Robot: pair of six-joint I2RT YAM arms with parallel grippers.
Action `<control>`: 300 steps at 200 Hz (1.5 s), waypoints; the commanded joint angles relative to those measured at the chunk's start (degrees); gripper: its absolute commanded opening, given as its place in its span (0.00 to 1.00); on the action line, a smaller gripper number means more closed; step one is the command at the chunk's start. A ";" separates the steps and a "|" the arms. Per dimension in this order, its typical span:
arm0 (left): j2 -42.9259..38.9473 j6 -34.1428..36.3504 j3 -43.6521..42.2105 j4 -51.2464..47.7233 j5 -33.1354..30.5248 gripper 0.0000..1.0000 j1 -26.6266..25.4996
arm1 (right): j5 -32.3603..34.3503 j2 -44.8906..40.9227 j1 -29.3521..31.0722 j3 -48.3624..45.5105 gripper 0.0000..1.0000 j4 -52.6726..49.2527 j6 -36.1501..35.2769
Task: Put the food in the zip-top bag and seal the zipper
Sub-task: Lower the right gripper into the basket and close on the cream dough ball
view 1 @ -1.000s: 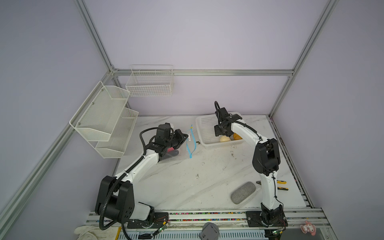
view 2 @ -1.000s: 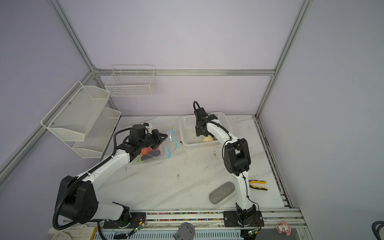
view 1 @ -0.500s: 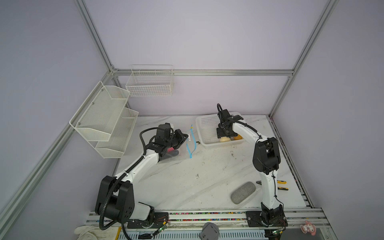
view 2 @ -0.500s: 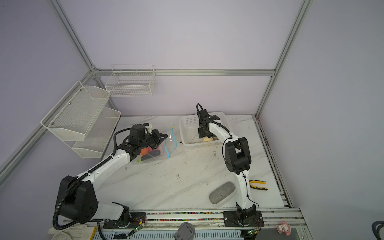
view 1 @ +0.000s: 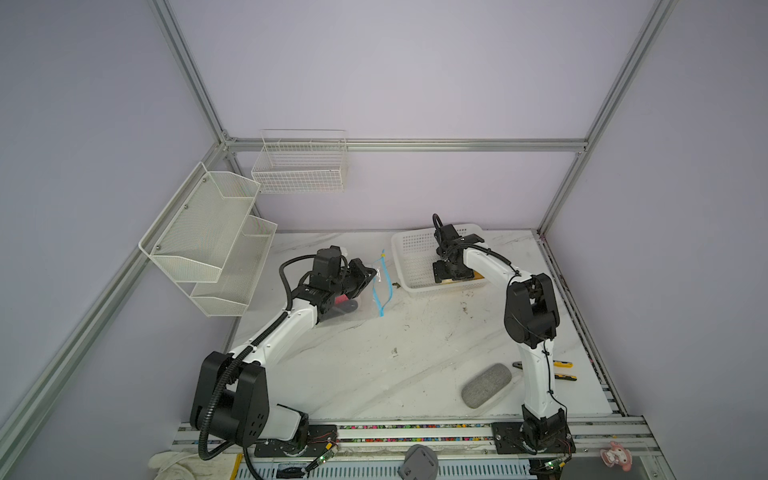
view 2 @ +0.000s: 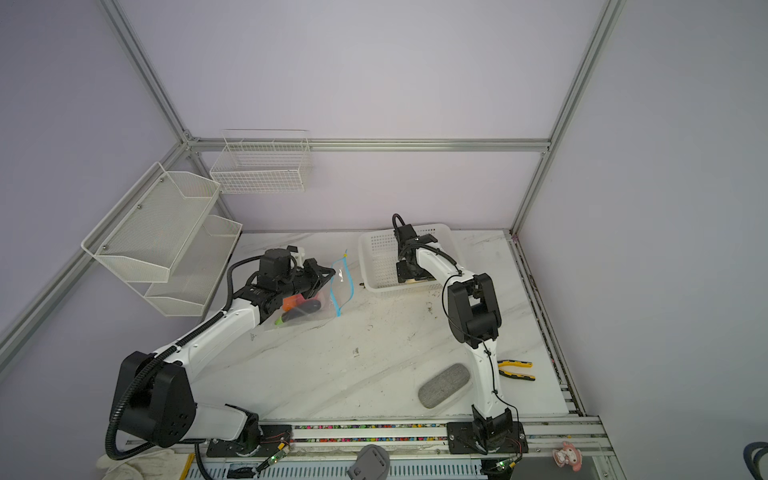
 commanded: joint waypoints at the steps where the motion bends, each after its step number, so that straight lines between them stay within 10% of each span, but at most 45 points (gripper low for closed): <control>1: -0.32 1.62 1.01 1.48 0.75 0.00 0.16 | -0.91 2.09 0.31 1.09 0.82 -1.44 -0.59; 177: -0.55 1.62 1.26 1.11 0.90 0.00 0.65 | -4.64 10.41 3.52 14.48 0.62 3.81 2.28; 300: -0.46 1.89 2.23 -0.04 0.57 0.00 0.65 | -11.10 12.75 3.48 17.80 0.76 6.39 3.39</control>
